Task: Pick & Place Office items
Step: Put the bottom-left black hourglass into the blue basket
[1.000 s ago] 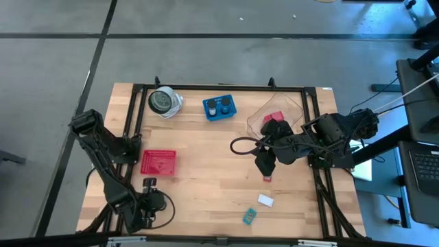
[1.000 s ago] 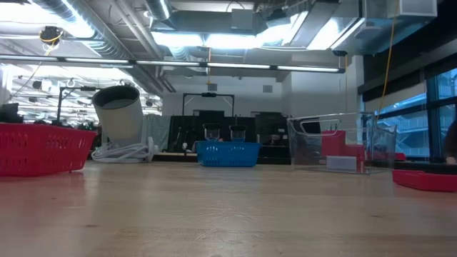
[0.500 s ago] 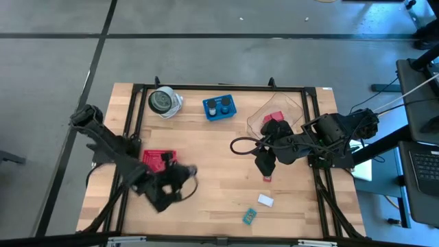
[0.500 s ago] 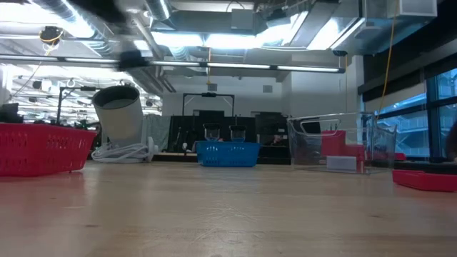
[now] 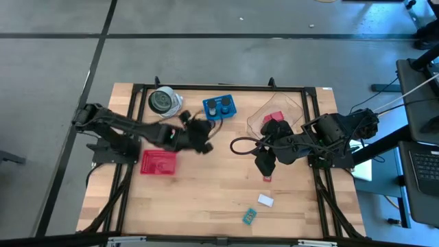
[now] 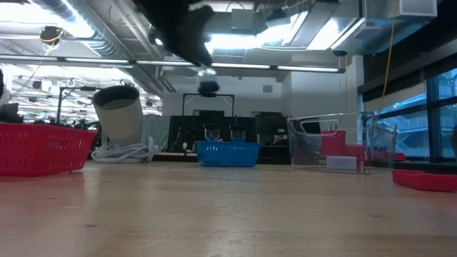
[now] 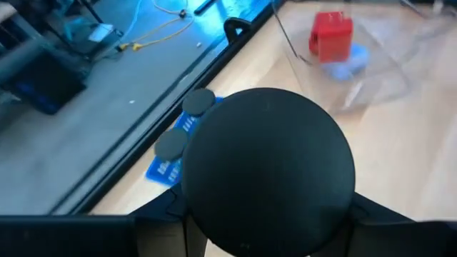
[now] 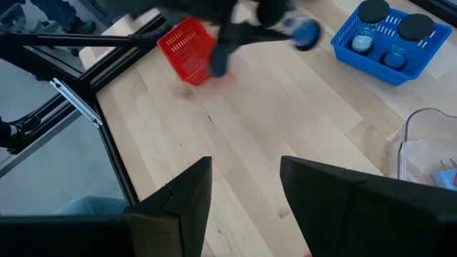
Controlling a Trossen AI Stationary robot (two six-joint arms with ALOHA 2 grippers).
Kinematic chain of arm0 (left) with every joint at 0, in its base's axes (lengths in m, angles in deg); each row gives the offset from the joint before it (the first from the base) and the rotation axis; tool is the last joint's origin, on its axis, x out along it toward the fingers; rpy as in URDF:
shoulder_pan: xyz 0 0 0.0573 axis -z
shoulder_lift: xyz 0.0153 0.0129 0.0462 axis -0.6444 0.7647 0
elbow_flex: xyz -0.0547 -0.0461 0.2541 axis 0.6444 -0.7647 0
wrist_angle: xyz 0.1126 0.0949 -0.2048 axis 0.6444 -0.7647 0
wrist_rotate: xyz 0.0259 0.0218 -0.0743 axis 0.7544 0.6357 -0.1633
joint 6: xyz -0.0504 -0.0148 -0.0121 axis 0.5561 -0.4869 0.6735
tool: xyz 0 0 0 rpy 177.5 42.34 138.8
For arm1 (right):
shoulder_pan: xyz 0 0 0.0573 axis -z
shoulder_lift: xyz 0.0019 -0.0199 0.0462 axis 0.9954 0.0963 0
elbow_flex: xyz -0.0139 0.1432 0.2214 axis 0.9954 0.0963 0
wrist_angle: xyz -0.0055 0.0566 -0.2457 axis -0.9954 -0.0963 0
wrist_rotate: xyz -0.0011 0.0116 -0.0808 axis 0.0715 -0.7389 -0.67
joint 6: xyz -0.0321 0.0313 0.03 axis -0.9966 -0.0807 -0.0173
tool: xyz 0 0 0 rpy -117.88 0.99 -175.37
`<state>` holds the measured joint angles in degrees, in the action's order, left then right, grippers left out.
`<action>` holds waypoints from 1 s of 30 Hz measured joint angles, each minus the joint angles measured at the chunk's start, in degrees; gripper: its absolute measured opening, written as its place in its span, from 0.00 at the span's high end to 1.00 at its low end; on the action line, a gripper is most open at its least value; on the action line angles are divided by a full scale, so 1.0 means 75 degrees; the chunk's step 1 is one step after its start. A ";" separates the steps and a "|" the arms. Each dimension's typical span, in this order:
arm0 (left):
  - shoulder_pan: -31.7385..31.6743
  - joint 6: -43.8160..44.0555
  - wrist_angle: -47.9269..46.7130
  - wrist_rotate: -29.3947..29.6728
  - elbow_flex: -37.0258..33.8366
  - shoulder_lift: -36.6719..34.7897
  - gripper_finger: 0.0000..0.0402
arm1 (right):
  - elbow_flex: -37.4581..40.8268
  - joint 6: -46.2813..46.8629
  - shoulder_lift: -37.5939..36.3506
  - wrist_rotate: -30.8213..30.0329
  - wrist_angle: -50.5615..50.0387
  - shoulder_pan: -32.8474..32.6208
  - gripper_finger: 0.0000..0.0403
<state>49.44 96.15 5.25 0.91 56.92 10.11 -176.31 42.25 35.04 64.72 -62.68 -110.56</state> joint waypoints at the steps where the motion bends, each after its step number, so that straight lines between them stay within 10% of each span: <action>1: -0.0268 -0.0192 0.0414 -0.0236 -0.0093 0.0034 0.59 | 0.0000 0.0000 0.0000 0.0000 0.0001 0.0001 0.58; 17: -0.2511 -0.0969 0.4400 -0.2513 -0.1131 0.0956 0.59 | -0.0006 0.0000 0.0003 0.0000 0.0147 0.0001 0.58; 30: -0.2916 -0.0840 0.5538 -0.1879 -0.1134 0.2152 0.59 | -0.0006 -0.0004 0.0004 0.0102 0.0239 0.0001 0.58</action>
<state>27.57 89.85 46.78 -13.19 48.42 26.25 -176.36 42.22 35.07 65.49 -60.89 -110.55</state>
